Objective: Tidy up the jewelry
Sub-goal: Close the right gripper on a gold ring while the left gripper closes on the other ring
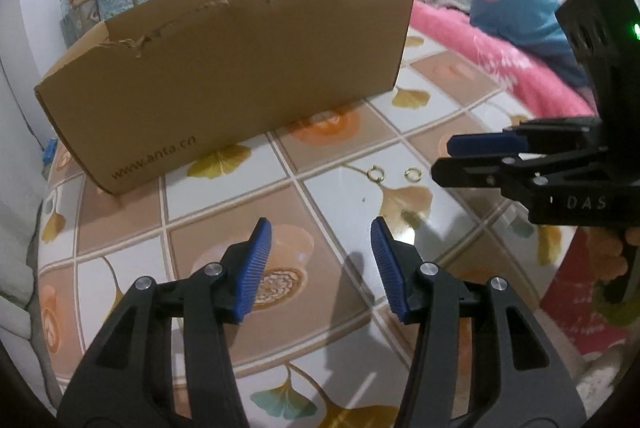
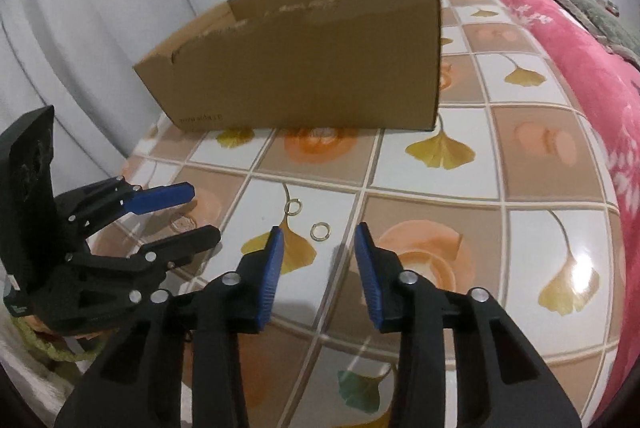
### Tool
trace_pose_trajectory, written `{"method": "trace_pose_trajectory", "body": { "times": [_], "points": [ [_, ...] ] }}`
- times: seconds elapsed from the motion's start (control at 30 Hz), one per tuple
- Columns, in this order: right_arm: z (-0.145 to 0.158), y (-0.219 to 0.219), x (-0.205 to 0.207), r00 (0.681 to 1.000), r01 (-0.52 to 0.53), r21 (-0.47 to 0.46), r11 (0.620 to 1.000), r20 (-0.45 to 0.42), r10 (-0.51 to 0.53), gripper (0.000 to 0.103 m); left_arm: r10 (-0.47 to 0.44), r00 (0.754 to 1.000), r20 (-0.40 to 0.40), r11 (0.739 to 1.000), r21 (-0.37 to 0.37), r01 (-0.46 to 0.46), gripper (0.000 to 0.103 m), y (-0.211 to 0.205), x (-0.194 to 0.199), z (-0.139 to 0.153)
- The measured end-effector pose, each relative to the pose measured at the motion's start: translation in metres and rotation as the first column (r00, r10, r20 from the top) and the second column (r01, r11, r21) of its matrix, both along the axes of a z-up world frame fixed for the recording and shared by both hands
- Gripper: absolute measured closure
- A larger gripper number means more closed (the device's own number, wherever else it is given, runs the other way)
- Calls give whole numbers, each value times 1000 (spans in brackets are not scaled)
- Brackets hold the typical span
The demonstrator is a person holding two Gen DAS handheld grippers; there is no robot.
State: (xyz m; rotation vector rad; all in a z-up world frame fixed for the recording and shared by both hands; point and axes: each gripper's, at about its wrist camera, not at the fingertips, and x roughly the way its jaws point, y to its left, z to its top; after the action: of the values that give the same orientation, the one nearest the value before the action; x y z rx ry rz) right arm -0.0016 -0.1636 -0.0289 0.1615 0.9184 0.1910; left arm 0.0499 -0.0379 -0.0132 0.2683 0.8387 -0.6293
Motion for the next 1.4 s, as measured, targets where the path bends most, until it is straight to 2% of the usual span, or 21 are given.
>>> {"method": "trace_pose_trajectory", "body": {
  "times": [0.17, 0.4, 0.47, 0.77, 0.83, 0.93, 1.07, 1.17, 1.27, 1.4],
  "points": [
    [-8, 7, 7, 1000, -31, -38, 999, -1, 31, 80, -10, 1000, 12, 1000, 25, 10, 54, -3, -3, -5],
    [-13, 14, 12, 999, -53, -105, 993, 8, 54, 84, -13, 1000, 20, 999, 38, 13, 54, -6, -5, -9],
    [-13, 16, 12, 998, -52, -131, 990, 11, 54, 93, -18, 999, 27, 999, 45, 16, 54, -8, -6, -9],
    [-13, 4, 3, 1000, -9, -148, 989, 20, 12, 93, -45, 999, 20, 999, 14, 45, 54, -20, -13, -9],
    [-13, -3, -1, 1000, 11, -143, 990, 19, -8, 93, -61, 997, 41, 998, 4, 61, 54, -27, -14, -7],
    [-14, -10, -5, 999, 31, -128, 991, 17, -29, 93, -78, 994, 72, 997, -2, 79, 63, -37, -11, -5],
    [-15, -15, -8, 999, 40, -117, 992, 23, -37, 93, -85, 995, 61, 996, -8, 85, 71, -48, -2, -4],
    [-15, -15, -8, 999, 40, -110, 993, 28, -37, 93, -79, 995, 53, 997, 4, 79, 72, -53, 3, -5],
    [-16, -16, -8, 999, 39, -103, 994, 31, -36, 93, -78, 996, 33, 996, 38, 77, 77, -59, 7, -10],
    [-15, -19, -8, 999, 38, -90, 995, 36, -35, 93, -77, 996, 38, 996, 41, 75, 79, -61, 9, -10]
  ]
}}
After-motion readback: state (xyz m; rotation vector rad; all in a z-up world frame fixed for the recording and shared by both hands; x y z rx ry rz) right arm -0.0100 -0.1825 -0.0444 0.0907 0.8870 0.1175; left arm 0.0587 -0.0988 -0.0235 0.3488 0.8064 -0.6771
